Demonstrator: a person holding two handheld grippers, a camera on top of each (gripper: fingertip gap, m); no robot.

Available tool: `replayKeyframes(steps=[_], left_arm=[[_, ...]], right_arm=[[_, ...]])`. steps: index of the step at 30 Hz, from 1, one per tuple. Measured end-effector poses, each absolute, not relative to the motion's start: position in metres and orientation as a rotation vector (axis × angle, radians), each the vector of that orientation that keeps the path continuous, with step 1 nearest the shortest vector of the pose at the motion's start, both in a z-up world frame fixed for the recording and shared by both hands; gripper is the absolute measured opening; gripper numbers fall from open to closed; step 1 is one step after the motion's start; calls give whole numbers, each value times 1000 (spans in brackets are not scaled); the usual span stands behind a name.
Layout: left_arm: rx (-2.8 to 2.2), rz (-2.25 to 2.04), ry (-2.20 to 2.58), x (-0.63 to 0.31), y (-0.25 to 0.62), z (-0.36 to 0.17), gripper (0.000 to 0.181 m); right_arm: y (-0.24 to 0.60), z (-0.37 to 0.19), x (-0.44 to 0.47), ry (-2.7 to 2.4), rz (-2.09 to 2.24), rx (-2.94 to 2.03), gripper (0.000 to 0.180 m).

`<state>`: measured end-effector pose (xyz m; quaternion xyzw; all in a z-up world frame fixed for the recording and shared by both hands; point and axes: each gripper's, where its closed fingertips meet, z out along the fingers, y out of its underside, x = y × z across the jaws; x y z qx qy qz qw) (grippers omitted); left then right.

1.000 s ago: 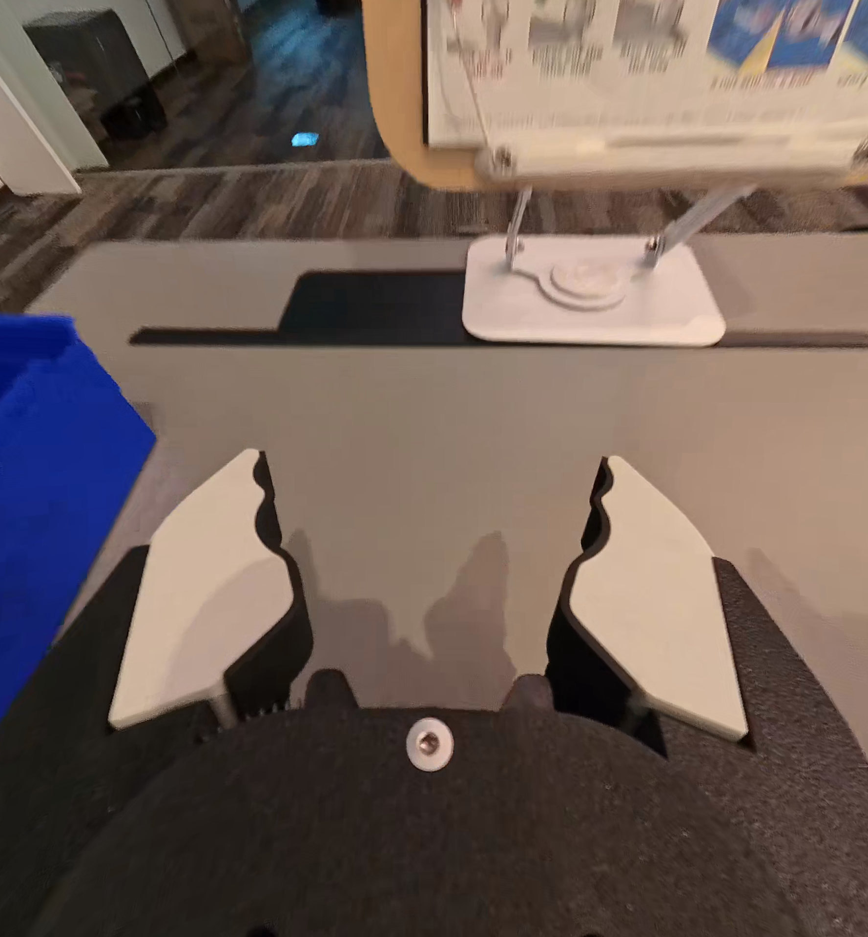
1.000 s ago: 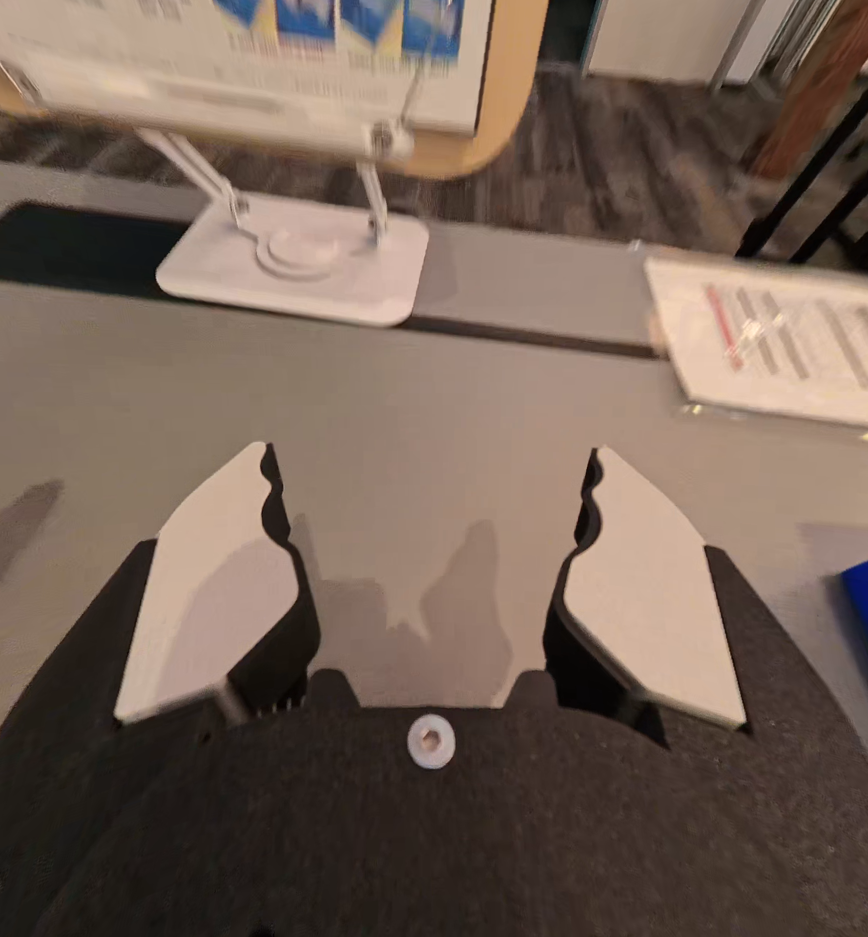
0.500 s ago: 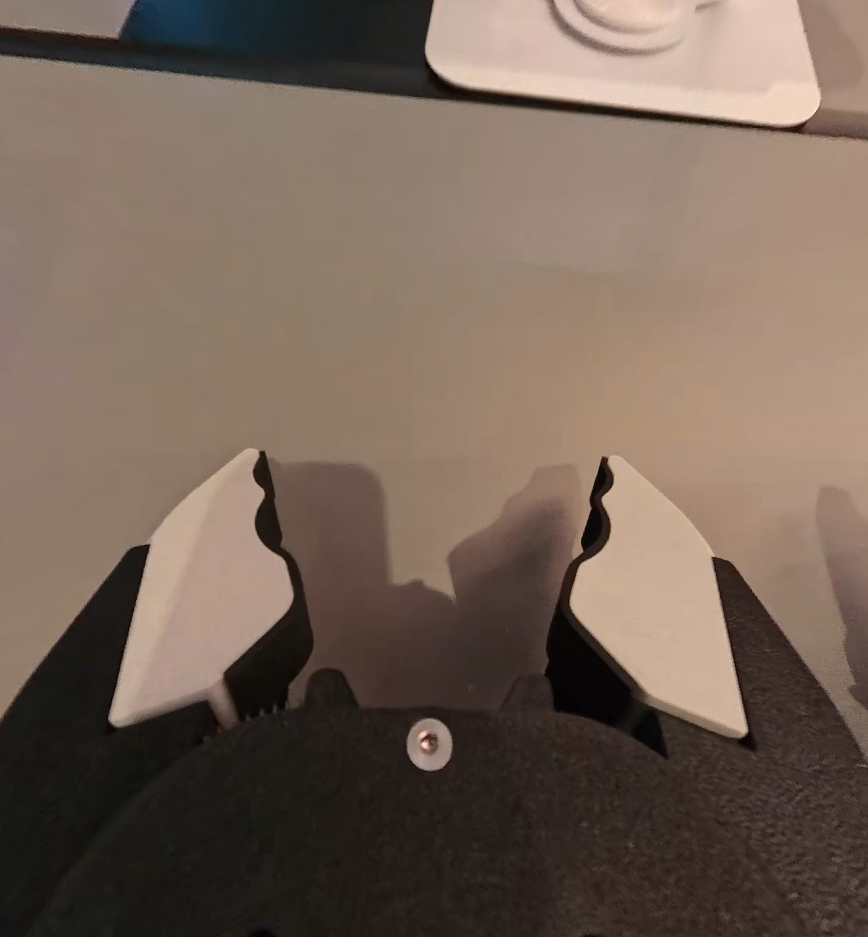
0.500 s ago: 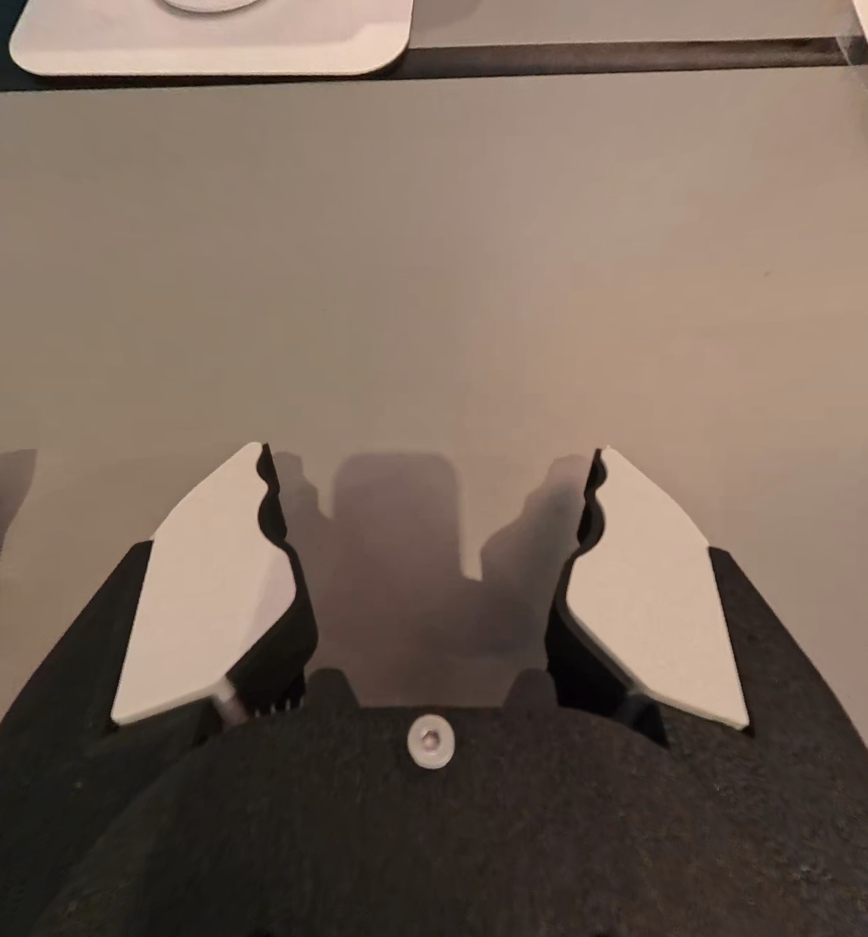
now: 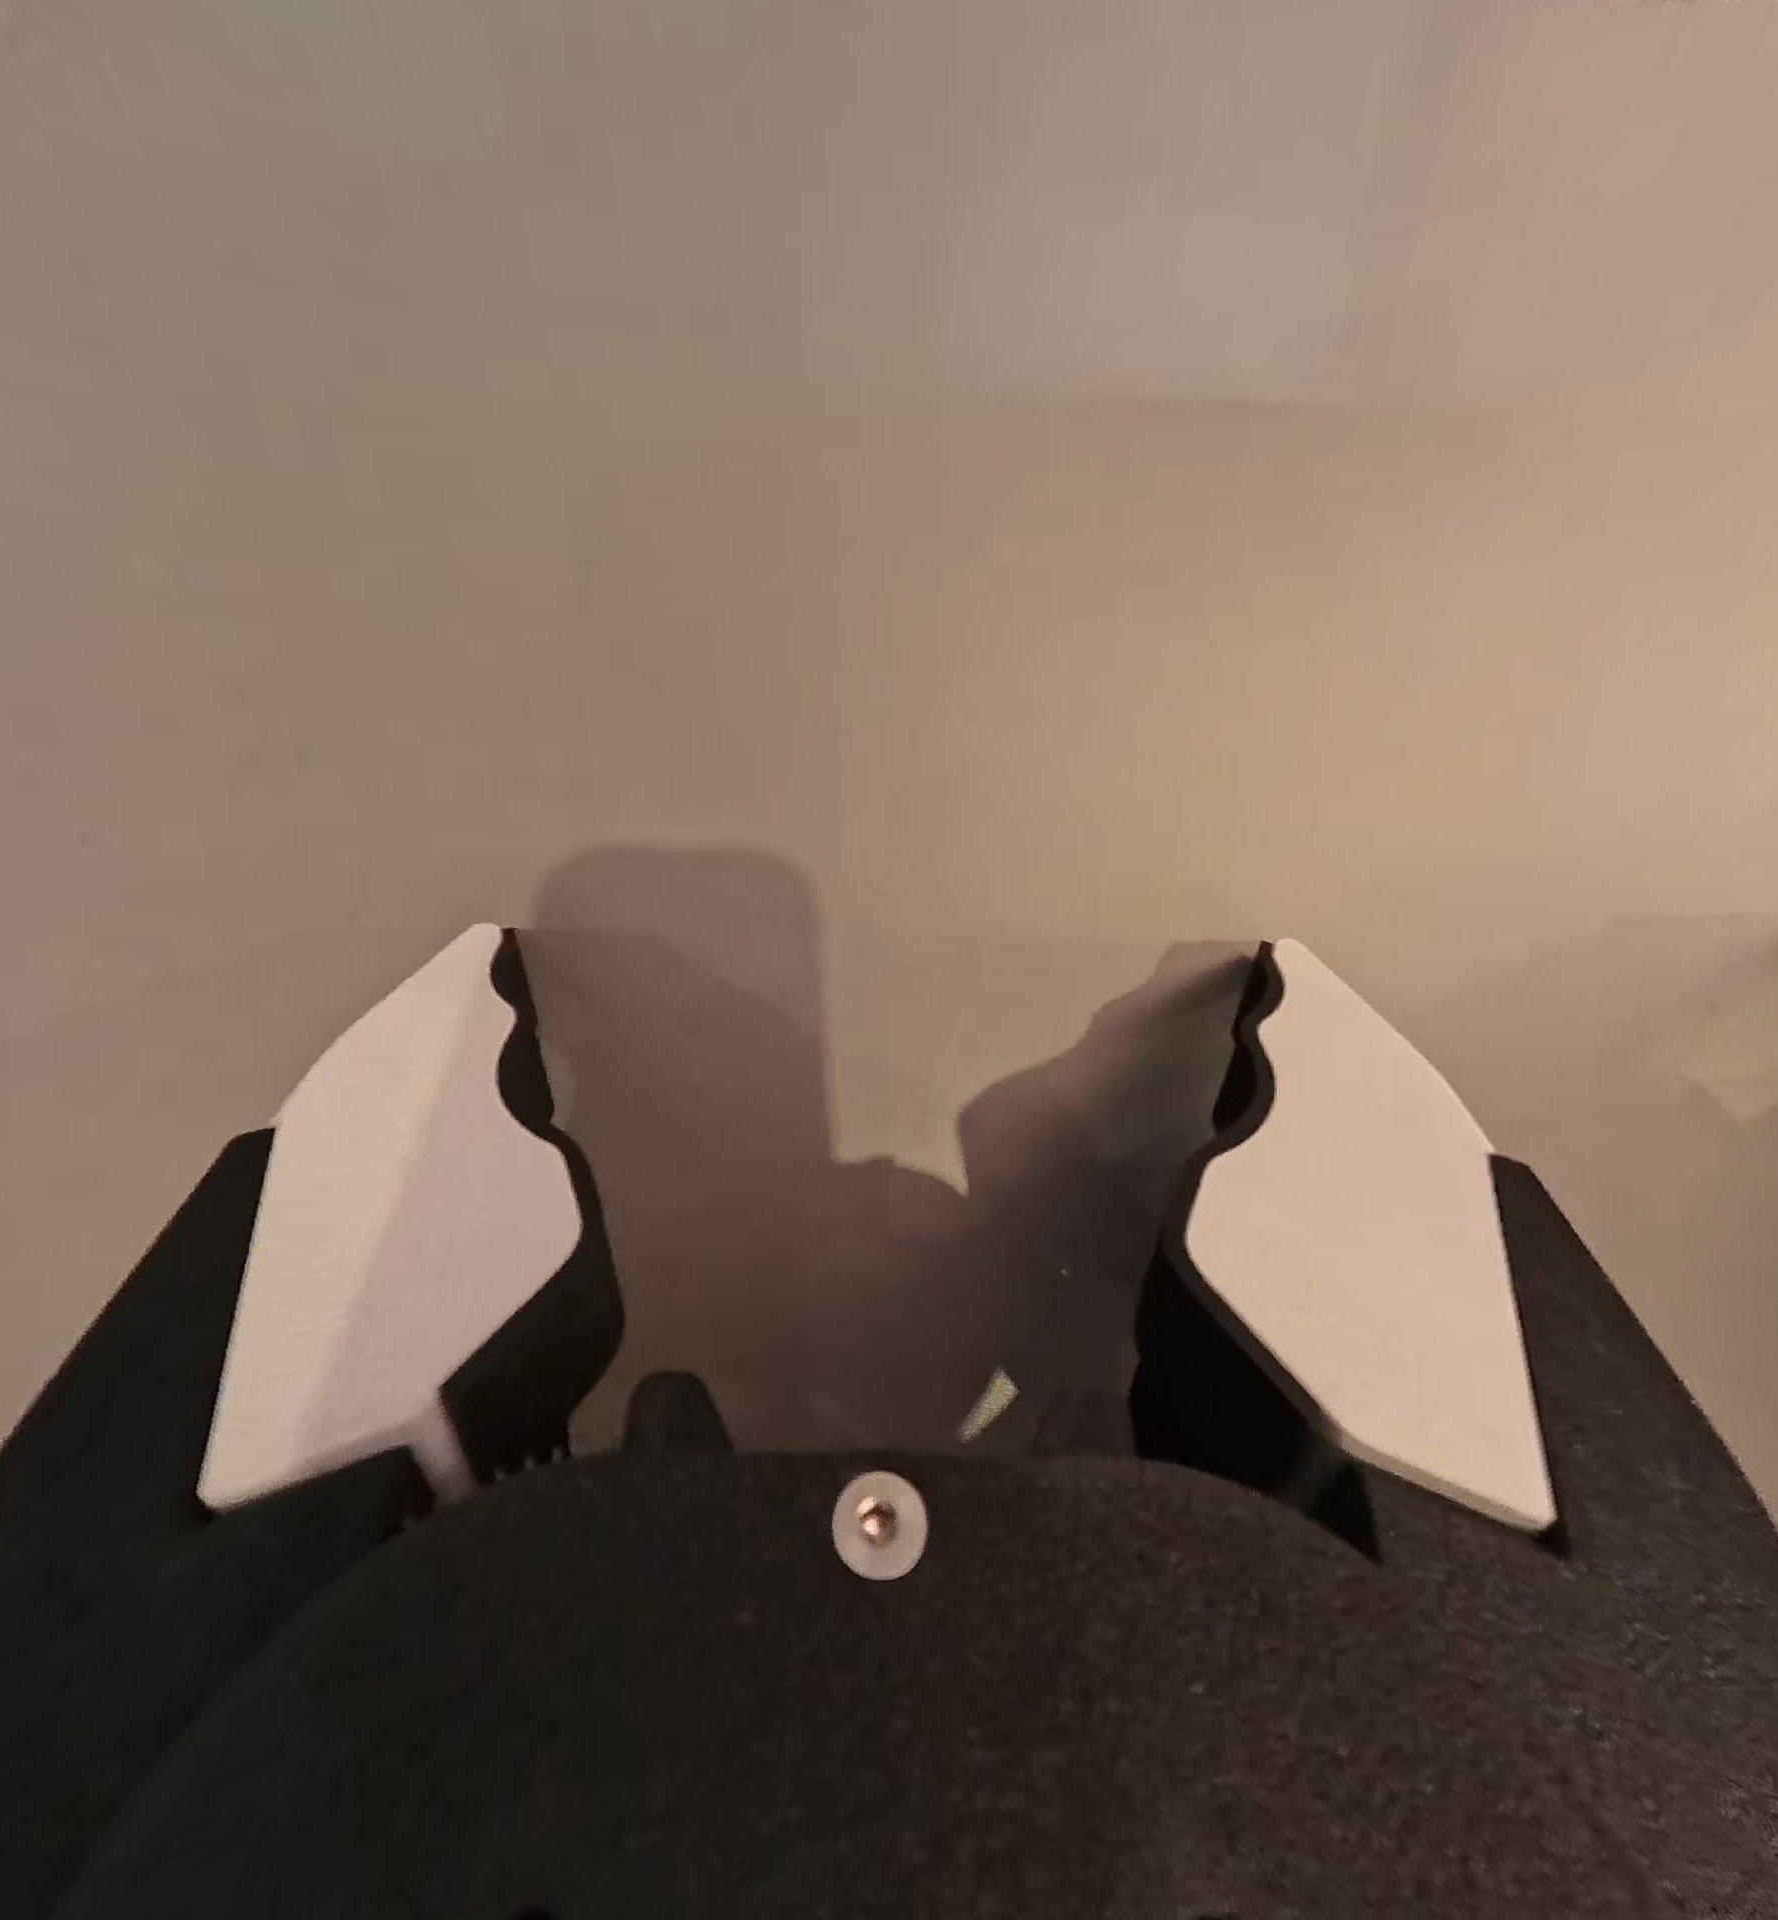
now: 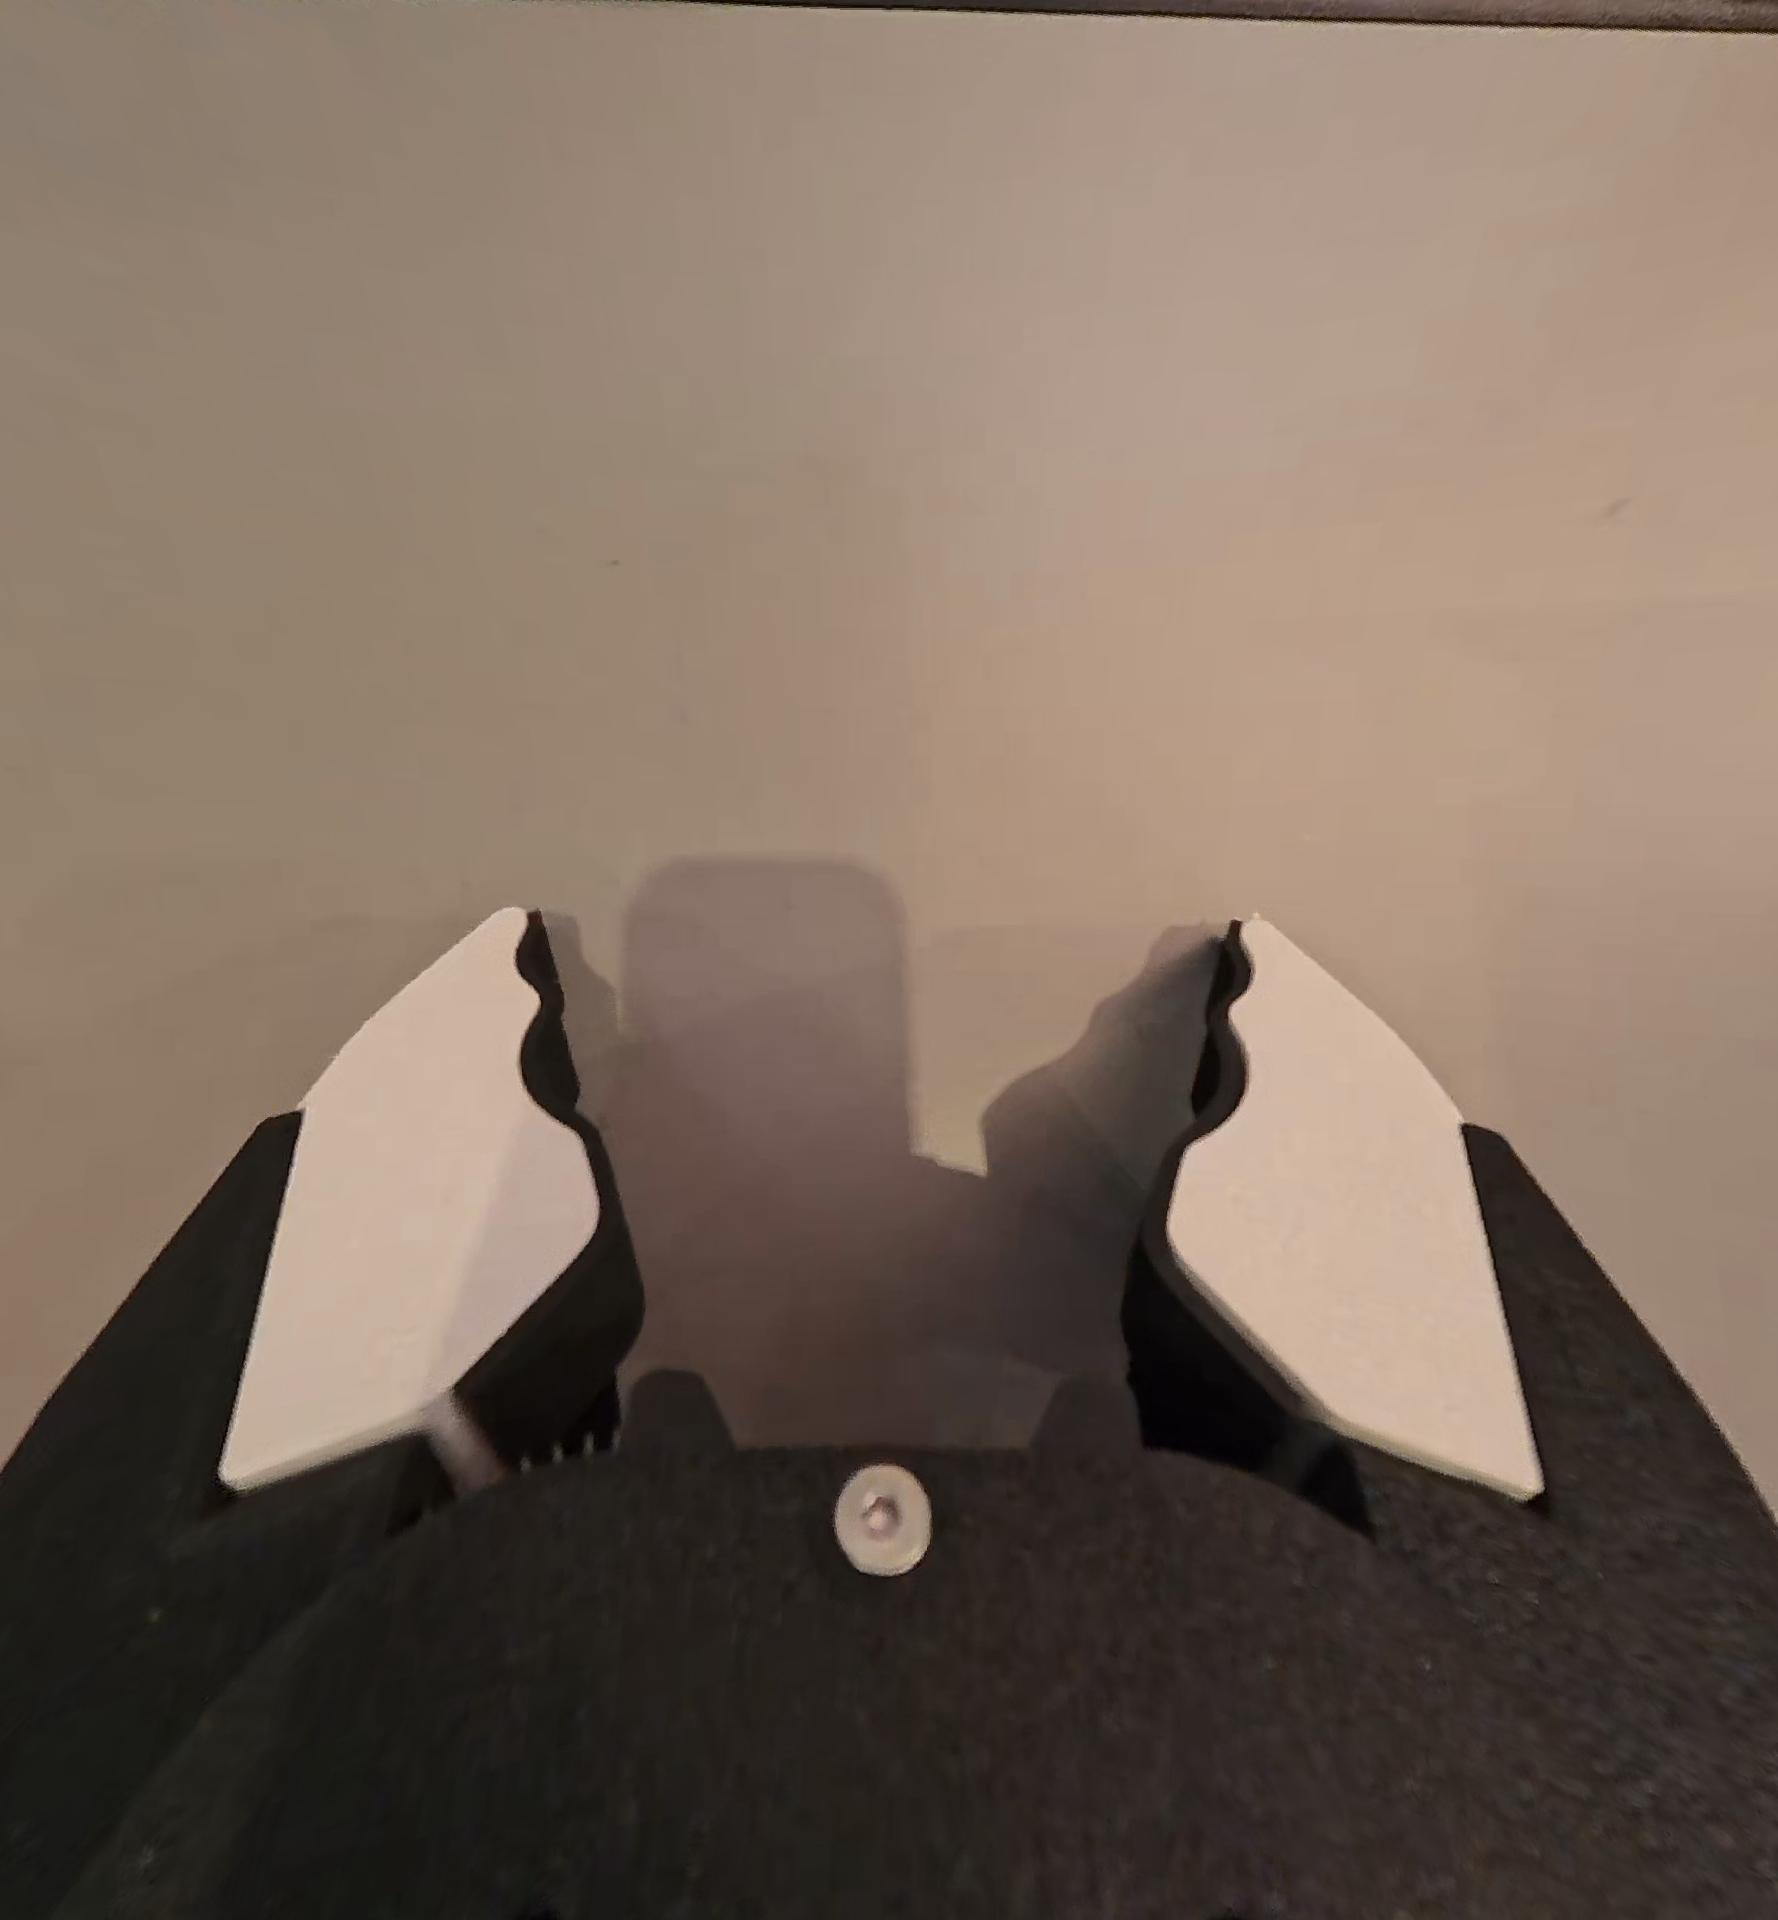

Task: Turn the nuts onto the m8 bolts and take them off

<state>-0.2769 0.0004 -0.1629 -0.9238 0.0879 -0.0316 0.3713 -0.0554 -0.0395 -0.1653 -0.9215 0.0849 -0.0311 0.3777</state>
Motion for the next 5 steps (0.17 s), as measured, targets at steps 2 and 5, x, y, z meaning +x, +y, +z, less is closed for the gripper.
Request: replayKeyframes(steps=[2,5], left_arm=[[-2370,-84,232,-276,0,-163,128],[-2371,-87,238,-276,0,-163,130]], right_arm=[[-39,-166,-55,217,-84,-2357,117],[-39,-166,-55,221,-87,-2357,118]])
